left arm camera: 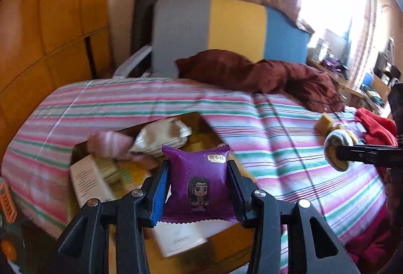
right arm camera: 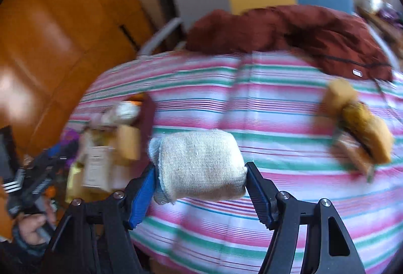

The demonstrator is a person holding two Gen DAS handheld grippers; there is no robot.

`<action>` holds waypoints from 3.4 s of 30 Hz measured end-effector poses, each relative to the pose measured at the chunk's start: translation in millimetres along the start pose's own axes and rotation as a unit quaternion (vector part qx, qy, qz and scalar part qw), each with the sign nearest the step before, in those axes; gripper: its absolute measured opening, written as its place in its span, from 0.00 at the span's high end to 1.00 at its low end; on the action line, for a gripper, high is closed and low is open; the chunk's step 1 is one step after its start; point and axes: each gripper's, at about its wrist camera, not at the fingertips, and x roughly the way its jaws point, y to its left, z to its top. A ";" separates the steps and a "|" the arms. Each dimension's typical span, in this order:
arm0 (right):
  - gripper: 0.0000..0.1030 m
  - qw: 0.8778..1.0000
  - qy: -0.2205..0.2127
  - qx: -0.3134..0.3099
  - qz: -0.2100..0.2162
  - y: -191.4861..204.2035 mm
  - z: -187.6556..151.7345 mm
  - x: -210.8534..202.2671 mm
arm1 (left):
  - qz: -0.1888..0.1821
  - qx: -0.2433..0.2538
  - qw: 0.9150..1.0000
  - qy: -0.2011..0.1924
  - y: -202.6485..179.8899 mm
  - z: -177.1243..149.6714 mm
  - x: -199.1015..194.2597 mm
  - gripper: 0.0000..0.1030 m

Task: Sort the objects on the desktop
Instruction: 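Carry the candy with the left tool into the tray while the right drops the sock there, then move both tools back over the bed toward the yellow sponges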

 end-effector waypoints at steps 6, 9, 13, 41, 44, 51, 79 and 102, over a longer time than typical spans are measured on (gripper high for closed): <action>0.33 0.996 0.013 -0.049 0.078 71.6 -1.9 25.5 | 0.030 -0.035 0.999 0.003 37.6 -11.6 -7.0 0.57; 0.33 0.992 0.025 -0.067 0.100 99.5 -5.3 39.3 | 0.042 -0.051 0.998 0.004 54.2 -17.1 -11.4 0.57; 0.33 0.990 0.030 -0.083 0.113 124.3 -8.8 50.0 | 0.057 -0.087 0.995 0.002 81.0 -25.5 -18.3 0.57; 0.26 0.992 0.006 -0.073 0.106 169.0 32.5 88.1 | 0.080 -0.105 0.990 0.058 93.9 -52.3 7.8 0.45; 0.26 0.991 0.006 -0.075 0.108 171.7 33.7 90.9 | 0.082 -0.106 0.990 0.054 94.9 -51.9 5.9 0.44; 0.26 0.991 0.018 -0.078 0.106 169.5 22.0 93.6 | 0.087 -0.111 0.989 0.047 97.1 -50.7 1.7 0.44; 0.23 0.998 -0.030 -0.036 0.030 81.0 25.4 29.5 | 0.041 -0.032 0.999 -0.009 38.5 -4.7 -22.1 0.44; 0.12 0.958 -0.058 0.248 -0.133 -177.4 14.1 -66.5 | -0.059 0.075 0.995 0.023 -71.4 14.6 13.3 0.44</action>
